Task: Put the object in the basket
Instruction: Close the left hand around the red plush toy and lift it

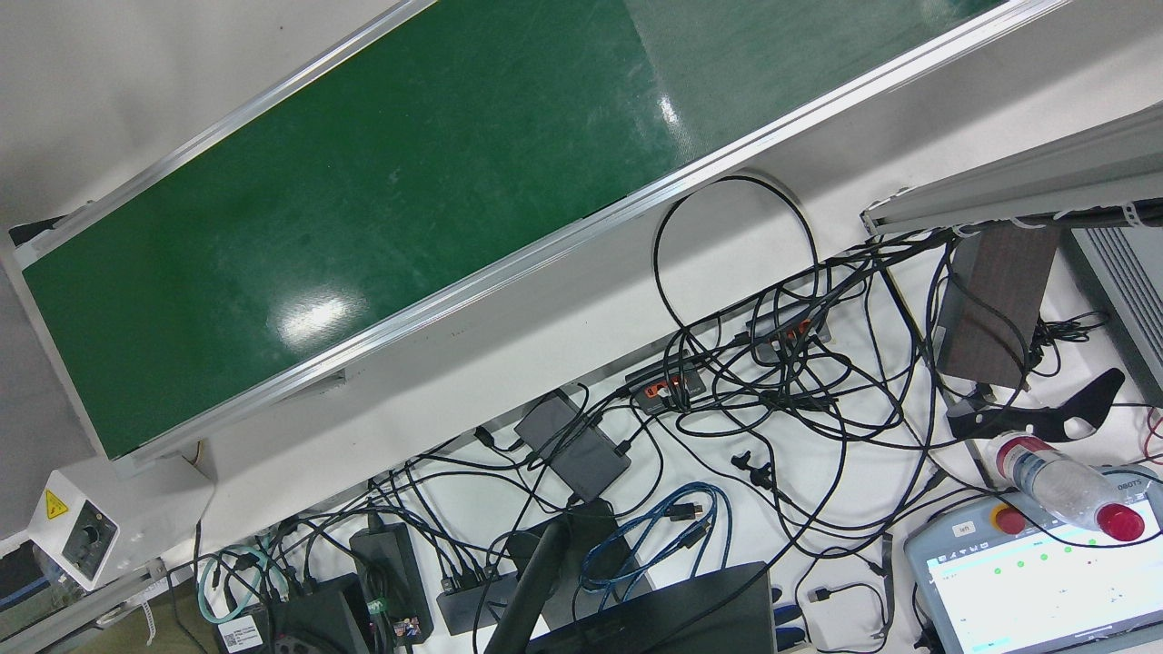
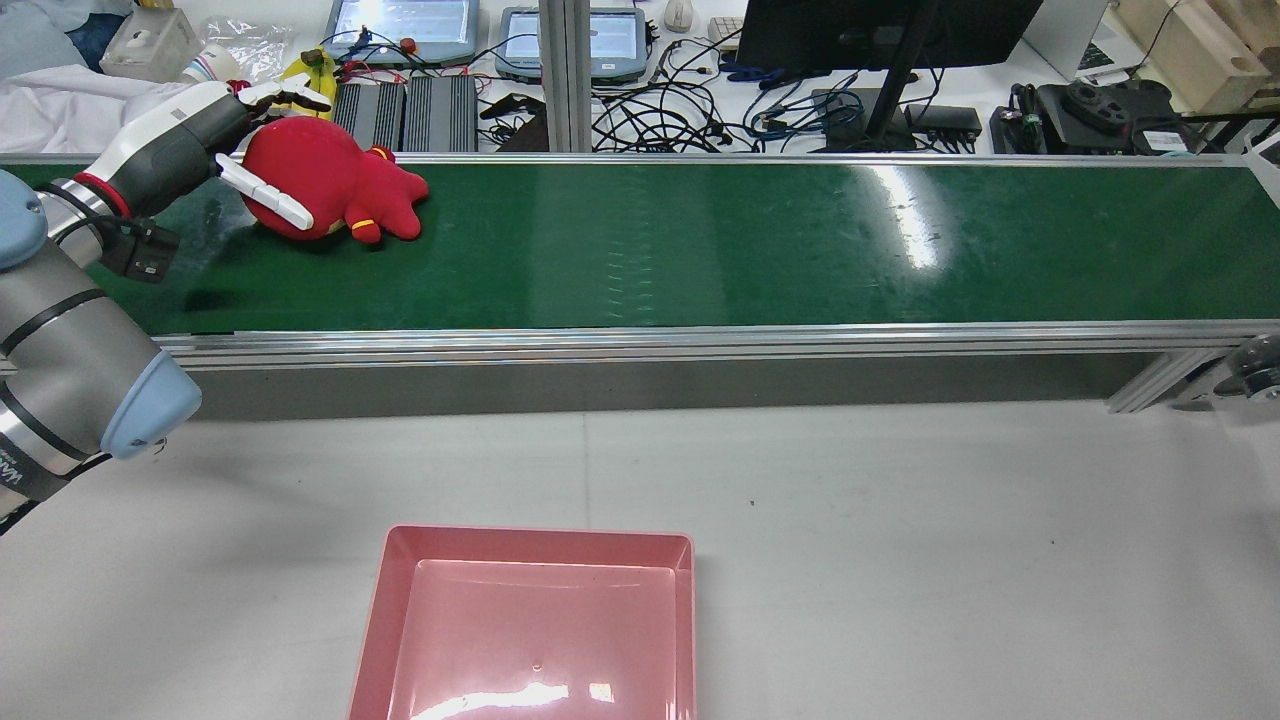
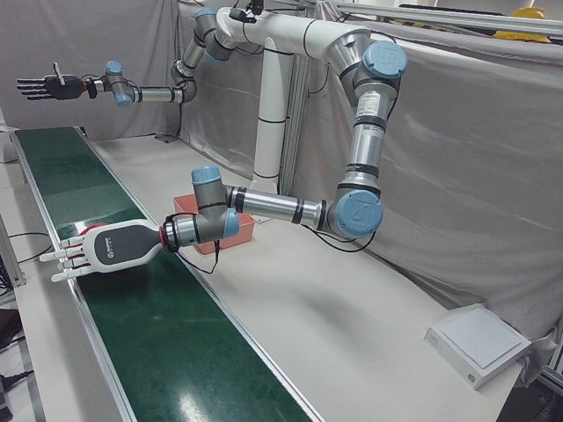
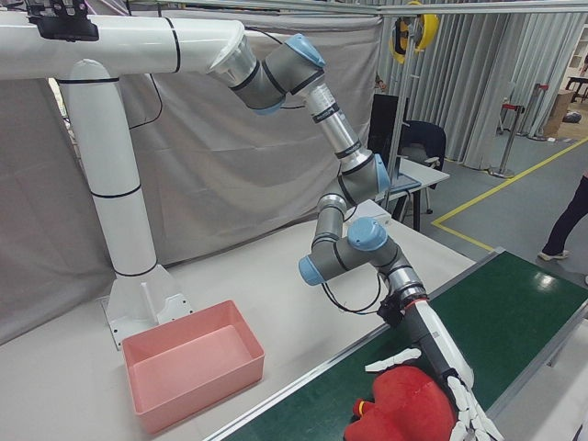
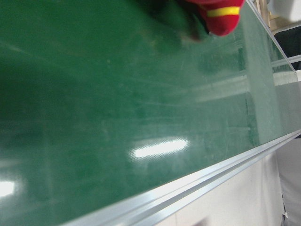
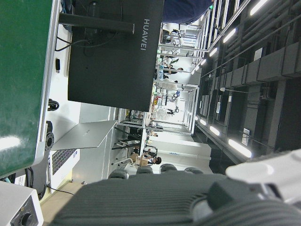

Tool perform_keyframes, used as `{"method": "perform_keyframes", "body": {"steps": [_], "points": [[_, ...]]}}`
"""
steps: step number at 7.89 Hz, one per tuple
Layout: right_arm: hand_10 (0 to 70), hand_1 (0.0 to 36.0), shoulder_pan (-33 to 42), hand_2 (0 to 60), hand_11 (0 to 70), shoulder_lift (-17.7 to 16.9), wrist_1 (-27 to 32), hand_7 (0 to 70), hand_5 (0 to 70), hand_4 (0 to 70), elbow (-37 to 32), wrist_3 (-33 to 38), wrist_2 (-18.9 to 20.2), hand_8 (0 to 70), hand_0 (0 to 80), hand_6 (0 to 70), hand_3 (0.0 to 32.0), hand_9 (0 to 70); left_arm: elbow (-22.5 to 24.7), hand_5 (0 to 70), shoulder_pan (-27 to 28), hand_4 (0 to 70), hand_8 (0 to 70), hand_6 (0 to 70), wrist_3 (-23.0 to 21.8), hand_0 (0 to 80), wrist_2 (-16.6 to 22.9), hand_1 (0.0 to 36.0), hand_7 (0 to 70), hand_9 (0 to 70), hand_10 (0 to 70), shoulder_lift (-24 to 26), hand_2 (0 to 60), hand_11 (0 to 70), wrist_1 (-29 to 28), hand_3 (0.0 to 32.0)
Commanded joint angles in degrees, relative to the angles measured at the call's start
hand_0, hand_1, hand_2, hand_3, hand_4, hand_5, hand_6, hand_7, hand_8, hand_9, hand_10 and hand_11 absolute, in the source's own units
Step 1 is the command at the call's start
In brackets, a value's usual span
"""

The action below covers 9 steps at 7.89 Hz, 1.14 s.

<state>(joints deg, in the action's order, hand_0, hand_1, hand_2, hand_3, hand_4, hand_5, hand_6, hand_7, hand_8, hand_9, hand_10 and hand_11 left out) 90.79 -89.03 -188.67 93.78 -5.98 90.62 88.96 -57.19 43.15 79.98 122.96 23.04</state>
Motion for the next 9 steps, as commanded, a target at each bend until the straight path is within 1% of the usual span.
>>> {"method": "perform_keyframes", "body": {"steps": [1,2,3,4,5,6,7,8,9], "points": [[0.0,0.0,0.0,0.0,0.0,0.0,0.0,0.0,0.0,0.0,0.0,0.0,0.0,0.0,0.0,0.0,0.0,0.0,-0.1,30.2,0.7,13.7,15.6,6.6,0.1,56.3,0.0,11.5,6.2,23.4,0.0,0.0,0.0,0.0,-0.4,0.0],[0.0,0.0,0.0,0.0,0.0,0.0,0.0,0.0,0.0,0.0,0.0,0.0,0.0,0.0,0.0,0.0,0.0,0.0,0.2,39.5,0.6,14.8,18.8,7.7,0.1,56.1,0.0,17.1,9.0,28.0,0.6,0.0,0.0,2.2,-0.3,0.0],[0.0,0.0,0.0,0.0,0.0,0.0,0.0,0.0,0.0,0.0,0.0,0.0,0.0,0.0,0.0,0.0,0.0,0.0,0.3,70.0,0.7,21.4,30.1,13.2,0.2,58.4,0.0,20.9,23.7,44.2,13.1,0.0,7.4,20.9,-0.2,0.0],[0.0,0.0,0.0,0.0,0.0,0.0,0.0,0.0,0.0,0.0,0.0,0.0,0.0,0.0,0.0,0.0,0.0,0.0,0.4,70.0,0.5,22.9,38.0,17.4,0.2,59.4,0.0,21.1,35.1,54.5,22.3,0.1,10.4,34.1,-0.1,0.0],[0.0,0.0,0.0,0.0,0.0,0.0,0.0,0.0,0.0,0.0,0.0,0.0,0.0,0.0,0.0,0.0,0.0,0.0,1.1,70.0,0.4,21.4,42.0,20.0,0.0,59.0,0.3,19.9,42.0,60.3,29.0,0.0,9.1,43.4,-0.1,0.0],[0.0,0.0,0.0,0.0,0.0,0.0,0.0,0.0,0.0,0.0,0.1,0.0,0.0,0.0,0.0,0.0,0.0,0.0,4.9,70.0,0.3,19.1,41.3,19.8,-0.2,58.2,0.8,20.4,42.2,59.3,29.5,-0.2,12.2,44.0,0.3,0.0],[0.0,0.0,0.0,0.0,0.0,0.0,0.0,0.0,0.0,0.0,0.1,0.0,0.0,0.0,0.0,0.0,0.0,0.0,12.5,70.0,0.7,19.0,40.7,19.8,-0.3,57.2,2.5,20.1,42.3,58.6,30.4,-0.7,13.3,45.1,2.7,0.0],[0.0,0.0,0.0,0.0,0.0,0.0,0.0,0.0,0.0,0.0,0.1,0.0,0.0,0.0,0.0,0.0,0.0,0.0,18.6,70.0,1.1,18.7,41.5,20.3,-0.2,57.0,3.3,19.9,43.5,59.9,31.0,-1.1,13.2,45.8,6.5,0.0],[0.0,0.0,0.0,0.0,0.0,0.0,0.0,0.0,0.0,0.0,0.1,0.0,0.0,0.0,0.0,0.0,0.0,0.0,23.5,70.0,3.1,18.9,41.8,20.5,-0.2,57.0,4.5,19.9,43.9,60.3,31.1,-1.7,13.3,46.0,9.4,0.0]]}}
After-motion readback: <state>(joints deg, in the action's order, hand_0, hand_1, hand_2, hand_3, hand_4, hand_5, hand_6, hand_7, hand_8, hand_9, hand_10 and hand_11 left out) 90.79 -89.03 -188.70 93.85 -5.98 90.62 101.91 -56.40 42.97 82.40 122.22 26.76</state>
